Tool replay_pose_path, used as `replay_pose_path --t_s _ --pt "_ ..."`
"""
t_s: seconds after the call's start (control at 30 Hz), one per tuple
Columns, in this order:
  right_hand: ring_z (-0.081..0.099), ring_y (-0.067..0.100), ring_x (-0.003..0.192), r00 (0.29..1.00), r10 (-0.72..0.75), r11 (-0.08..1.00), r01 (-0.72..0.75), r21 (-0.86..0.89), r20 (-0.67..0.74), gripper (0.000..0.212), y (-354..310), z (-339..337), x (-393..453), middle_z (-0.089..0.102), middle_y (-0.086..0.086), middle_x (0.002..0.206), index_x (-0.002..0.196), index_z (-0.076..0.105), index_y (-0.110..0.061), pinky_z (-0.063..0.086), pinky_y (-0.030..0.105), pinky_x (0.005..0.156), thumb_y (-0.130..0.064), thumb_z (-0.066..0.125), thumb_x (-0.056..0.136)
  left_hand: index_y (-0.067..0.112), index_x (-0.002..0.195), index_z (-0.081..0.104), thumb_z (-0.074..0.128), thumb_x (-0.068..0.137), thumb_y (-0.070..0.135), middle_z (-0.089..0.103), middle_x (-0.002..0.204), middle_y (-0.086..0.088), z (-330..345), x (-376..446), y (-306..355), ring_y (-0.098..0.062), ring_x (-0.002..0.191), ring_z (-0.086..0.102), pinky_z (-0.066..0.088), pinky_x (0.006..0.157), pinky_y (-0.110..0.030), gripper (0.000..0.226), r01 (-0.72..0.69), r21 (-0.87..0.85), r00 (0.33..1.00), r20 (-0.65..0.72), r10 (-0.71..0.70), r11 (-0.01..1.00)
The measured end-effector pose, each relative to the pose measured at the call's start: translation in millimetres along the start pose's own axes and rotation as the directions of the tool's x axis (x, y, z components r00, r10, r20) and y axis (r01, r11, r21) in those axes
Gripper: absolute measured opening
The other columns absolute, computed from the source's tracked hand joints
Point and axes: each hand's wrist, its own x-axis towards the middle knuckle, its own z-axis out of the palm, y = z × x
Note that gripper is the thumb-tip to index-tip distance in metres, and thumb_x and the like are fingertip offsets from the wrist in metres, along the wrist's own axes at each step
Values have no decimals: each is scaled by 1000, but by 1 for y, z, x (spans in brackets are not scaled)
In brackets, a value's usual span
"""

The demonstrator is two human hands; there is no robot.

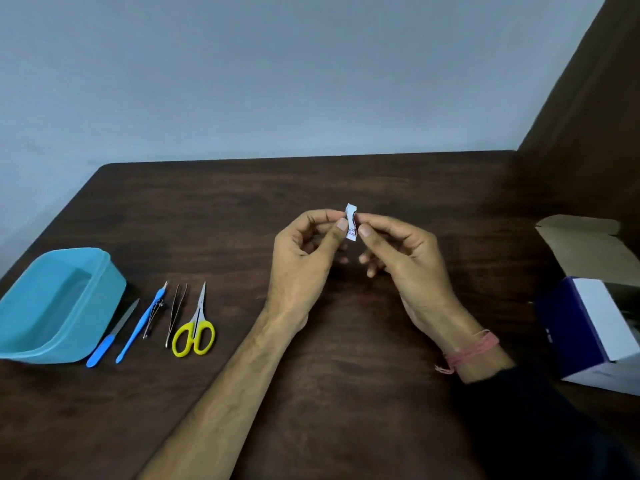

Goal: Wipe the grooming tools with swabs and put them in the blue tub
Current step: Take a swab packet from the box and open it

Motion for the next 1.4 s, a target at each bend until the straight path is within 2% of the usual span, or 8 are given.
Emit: replay_pose_path --t_s 0.1,0.2,0.37,0.57,0.8,1.1,1.2,1.4 --pt "69 14 76 999 -19 1000 18 18 40 30 1 1 -1 83 5 116 129 80 -12 58 25 60 -16 76 100 14 119 81 77 106 21 84 111 -3 -2 0 1 -30 99 79 67 86 -46 16 0 17 1000 32 -1 1000" --pt "70 16 79 998 -25 999 23 24 58 32 2 0 0 83 7 118 131 79 -11 59 25 61 -15 77 99 14 120 83 77 105 21 84 116 -7 -1 -1 3 -41 109 78 67 87 -47 18 -1 14 999 40 0 1000" --pt "71 16 82 999 -17 999 15 29 36 34 0 -5 5 83 6 120 128 79 -9 60 26 62 -20 78 96 11 118 84 74 106 25 83 110 -12 0 0 3 -25 92 76 64 79 -40 21 46 -43 998 38 -44 998" --pt "72 20 85 998 -7 998 3 60 56 32 0 -6 4 82 10 121 125 79 -8 62 28 65 -17 78 95 11 117 85 77 103 27 83 108 -16 -1 -1 6 -29 93 76 61 84 -46 23 40 -70 997 71 -35 997" --pt "73 27 90 999 24 998 -27 62 49 24 -2 -8 6 81 15 120 125 78 -3 63 29 67 -6 74 102 11 118 85 78 103 23 84 109 -14 -3 -2 6 -30 95 76 60 82 -44 21 34 -65 995 93 -28 997" --pt "76 39 98 997 52 994 -57 90 54 30 -8 -8 5 81 19 117 124 79 -7 65 31 70 -21 77 97 9 121 84 76 103 20 84 112 -13 -3 -1 6 -29 96 77 61 78 -41 23 21 -52 994 110 -15 998" --pt "76 35 98 997 46 994 -52 93 63 31 -8 -7 4 80 20 116 123 80 -8 65 32 70 -21 79 95 9 120 85 77 103 20 84 108 -14 -2 -2 5 -31 93 76 61 74 -40 21 -8 -43 996 83 11 999" --pt "76 22 93 999 47 997 -48 61 23 21 -5 -10 6 82 11 120 120 78 -3 64 28 68 -6 77 100 12 109 85 79 102 17 84 97 -5 0 -3 2 -19 78 75 60 63 -33 11 -67 18 998 11 67 998"
